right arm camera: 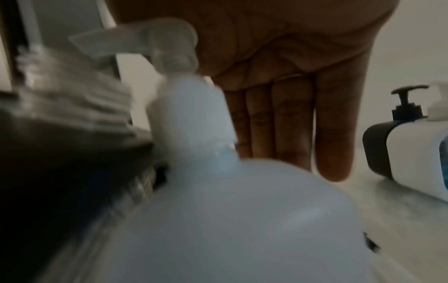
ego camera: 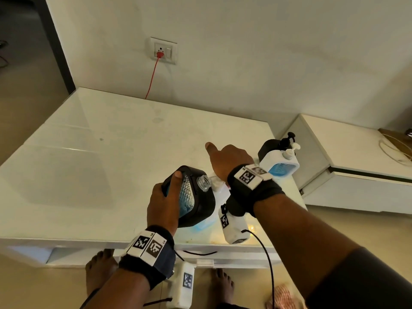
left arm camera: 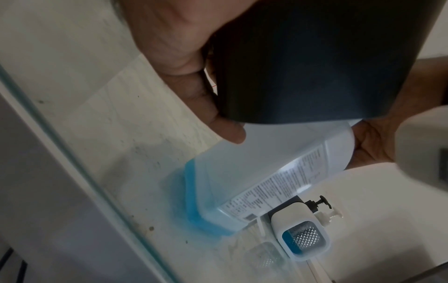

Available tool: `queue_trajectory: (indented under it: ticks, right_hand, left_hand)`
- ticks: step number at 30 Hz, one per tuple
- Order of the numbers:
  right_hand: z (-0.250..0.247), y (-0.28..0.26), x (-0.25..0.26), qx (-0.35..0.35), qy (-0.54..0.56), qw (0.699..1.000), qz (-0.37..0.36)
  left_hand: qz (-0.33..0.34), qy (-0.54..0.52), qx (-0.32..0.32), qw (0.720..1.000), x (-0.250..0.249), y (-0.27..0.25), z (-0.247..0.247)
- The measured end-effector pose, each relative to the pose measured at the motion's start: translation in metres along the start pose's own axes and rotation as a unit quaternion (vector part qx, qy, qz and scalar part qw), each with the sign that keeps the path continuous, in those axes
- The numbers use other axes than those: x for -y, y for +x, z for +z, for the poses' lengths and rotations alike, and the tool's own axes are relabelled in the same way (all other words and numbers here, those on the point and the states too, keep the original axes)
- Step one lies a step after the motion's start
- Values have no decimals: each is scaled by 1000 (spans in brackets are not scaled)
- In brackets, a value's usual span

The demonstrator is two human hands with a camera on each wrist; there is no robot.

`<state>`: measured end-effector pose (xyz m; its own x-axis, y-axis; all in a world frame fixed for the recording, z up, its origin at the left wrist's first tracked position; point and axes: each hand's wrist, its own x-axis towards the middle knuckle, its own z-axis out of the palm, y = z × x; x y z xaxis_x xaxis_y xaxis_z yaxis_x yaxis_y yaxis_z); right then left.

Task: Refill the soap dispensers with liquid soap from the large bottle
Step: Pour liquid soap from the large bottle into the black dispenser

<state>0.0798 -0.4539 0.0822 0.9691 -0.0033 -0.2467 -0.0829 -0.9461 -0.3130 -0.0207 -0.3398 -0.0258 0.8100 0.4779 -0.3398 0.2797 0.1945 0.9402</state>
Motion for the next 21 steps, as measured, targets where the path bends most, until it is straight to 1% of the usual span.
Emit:
queue_trajectory:
  ticks: [2,4,9,15,18,21]
  right_hand:
    - [-2,5,3,24,2,1000,2]
    - [-3,7,3,25,0,1000,2]
    - [4,5,-3,-28,2,1000,-2]
    - [7,-3,-4,-64,5,998,-4]
    - [6,-1,-4,-52,5,999,-4]
    - [0,4,-2,-6,10,1000,-5]
  left_hand:
    - [0,3,-3,1000,0,1,0]
    - [-3,5,-1,1000,0,1,1]
    - [-1,5,-3,1000,2,2,0]
    - [2,7,-4,1000,4,4,1]
    - [5,9,-2,1000,4,4,1]
    - [11,14,1,1000,3,4,1]
